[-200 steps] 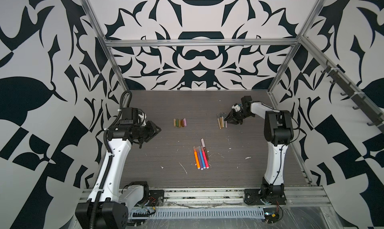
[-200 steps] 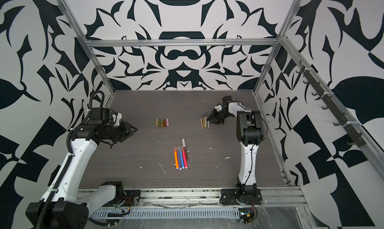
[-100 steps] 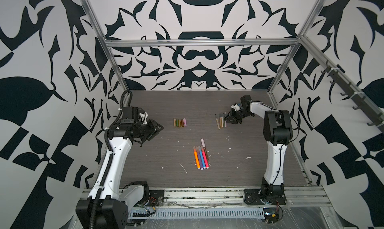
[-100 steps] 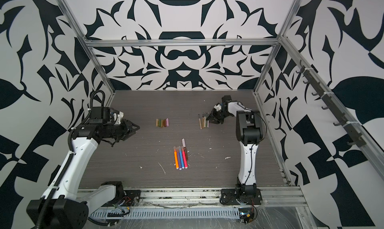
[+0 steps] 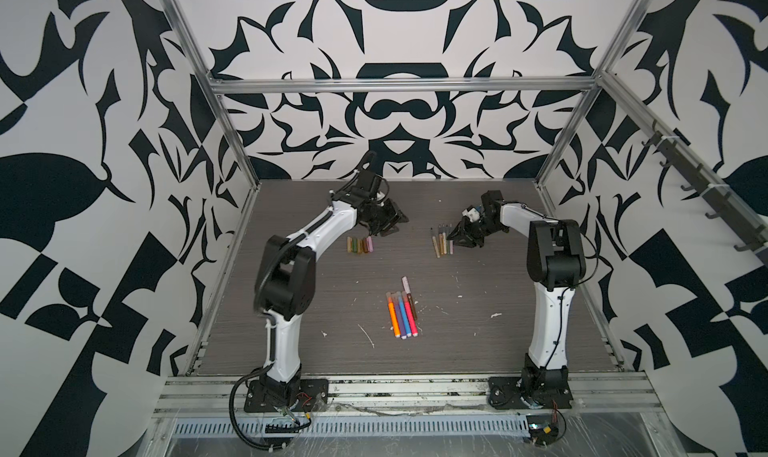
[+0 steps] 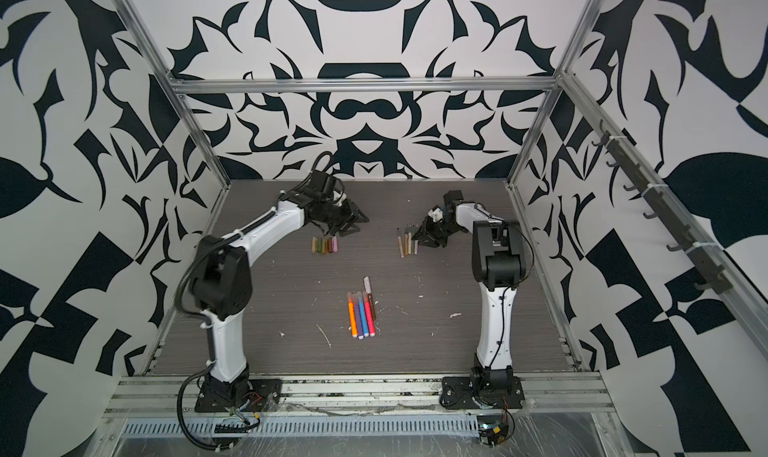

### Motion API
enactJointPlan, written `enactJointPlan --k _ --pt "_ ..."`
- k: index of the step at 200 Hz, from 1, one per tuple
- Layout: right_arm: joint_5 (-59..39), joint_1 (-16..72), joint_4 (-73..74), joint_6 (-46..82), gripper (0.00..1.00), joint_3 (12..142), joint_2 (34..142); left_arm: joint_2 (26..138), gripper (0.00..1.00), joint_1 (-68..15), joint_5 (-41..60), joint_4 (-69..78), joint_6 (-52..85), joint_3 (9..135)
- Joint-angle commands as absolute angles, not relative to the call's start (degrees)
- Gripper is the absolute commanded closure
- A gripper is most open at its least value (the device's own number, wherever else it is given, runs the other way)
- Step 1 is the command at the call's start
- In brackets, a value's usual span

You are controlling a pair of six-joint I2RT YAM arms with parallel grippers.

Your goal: Open the pen caps

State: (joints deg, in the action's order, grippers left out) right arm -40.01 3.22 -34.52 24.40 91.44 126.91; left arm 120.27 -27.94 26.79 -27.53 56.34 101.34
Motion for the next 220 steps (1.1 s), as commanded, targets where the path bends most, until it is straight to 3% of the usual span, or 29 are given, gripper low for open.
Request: enactJointPlan --k 1,77,144,220 --pt "-38.8 3.3 -34.0 25.9 0.67 91.1 124.6 127.1 0.53 -29.0 26.6 -26.6 64.9 108.3" --pt "-39.4 3.2 -31.3 27.6 0.68 88.9 124.3 141.5 0.50 -32.1 31.3 -19.9 78.6 117.9" --pt "-39.9 3.2 -30.0 27.6 0.68 86.8 124.5 145.7 0.49 -34.8 34.3 -10.5 87.3 116.8" --pt "-40.3 3.0 -30.2 27.2 0.68 87.3 125.1 147.6 0.49 -35.0 35.0 -9.4 88.9 118.9"
